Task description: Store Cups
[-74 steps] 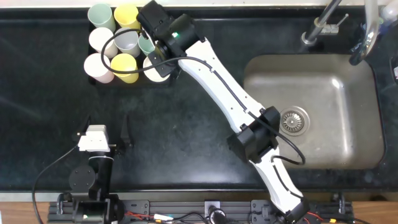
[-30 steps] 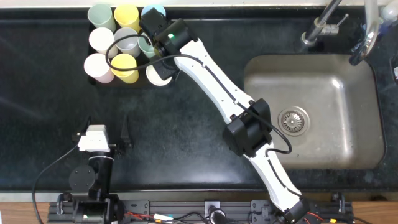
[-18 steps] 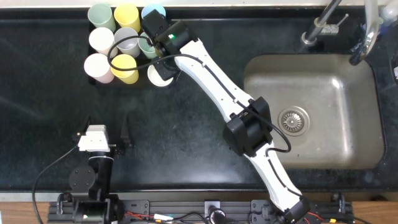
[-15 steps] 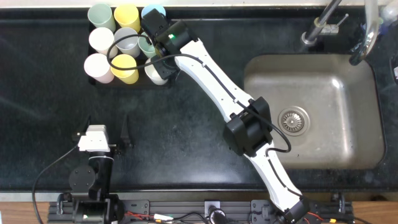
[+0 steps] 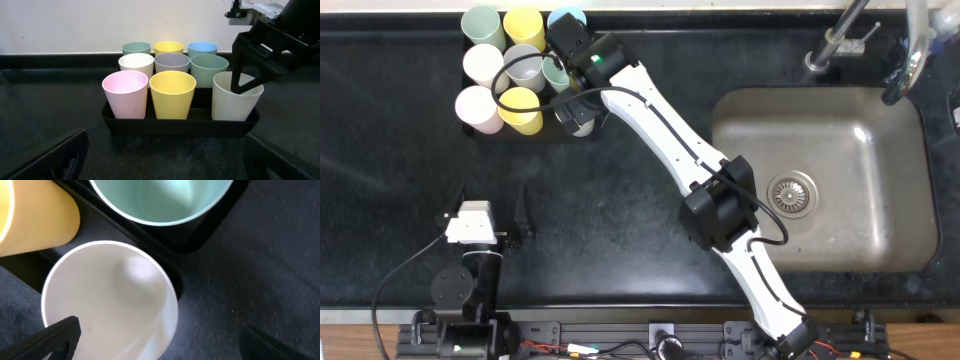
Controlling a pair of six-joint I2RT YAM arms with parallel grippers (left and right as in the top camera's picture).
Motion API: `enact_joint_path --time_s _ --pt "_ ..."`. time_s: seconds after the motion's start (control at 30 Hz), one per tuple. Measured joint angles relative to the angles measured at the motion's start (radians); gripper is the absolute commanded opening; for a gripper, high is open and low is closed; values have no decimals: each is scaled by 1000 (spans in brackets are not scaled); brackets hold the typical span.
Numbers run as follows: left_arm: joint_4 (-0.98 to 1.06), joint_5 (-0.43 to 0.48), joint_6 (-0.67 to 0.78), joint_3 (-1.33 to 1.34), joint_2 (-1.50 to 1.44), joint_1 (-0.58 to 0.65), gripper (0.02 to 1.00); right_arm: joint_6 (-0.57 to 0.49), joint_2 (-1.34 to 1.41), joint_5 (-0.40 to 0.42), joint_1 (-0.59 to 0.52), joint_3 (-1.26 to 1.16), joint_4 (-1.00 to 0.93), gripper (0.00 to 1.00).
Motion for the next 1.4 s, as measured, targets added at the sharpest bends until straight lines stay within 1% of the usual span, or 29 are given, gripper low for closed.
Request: enact_joint_path --time_s 0.13,0.3,0.37,0.53,0.7,0.83,0.9,1.0,1.13,1.17,1.2,1.4 --pt "0 0 0 0 0 0 998 0 -21 0 -24 2 -2 998" --pt "0 0 0 0 0 0 998 2 -134 0 -99 2 -39 998" --pt "0 0 0 0 0 0 998 14 -201 -1 -141 10 -93 998" --pt "0 0 0 0 0 0 1000 51 -349 4 -259 34 -318 998" --pt "0 0 0 0 0 0 998 60 -403 11 -316 16 -338 996" --pt "0 0 0 0 0 0 998 64 -468 8 -360 -91 -336 996" --pt "0 0 0 0 0 0 998 76 -533 8 -395 -191 -333 998" --pt "0 0 0 0 0 0 998 93 -703 12 -455 -426 -311 998" --pt "0 0 0 0 0 0 998 83 -949 14 -504 -768 -109 998" --pt "0 0 0 0 0 0 998 81 -1024 15 -517 -874 -17 998" --pt "0 0 0 0 0 0 998 78 -1069 13 -525 -942 37 998" --pt "0 0 0 0 0 0 1000 76 -1456 16 -618 -1482 556 998"
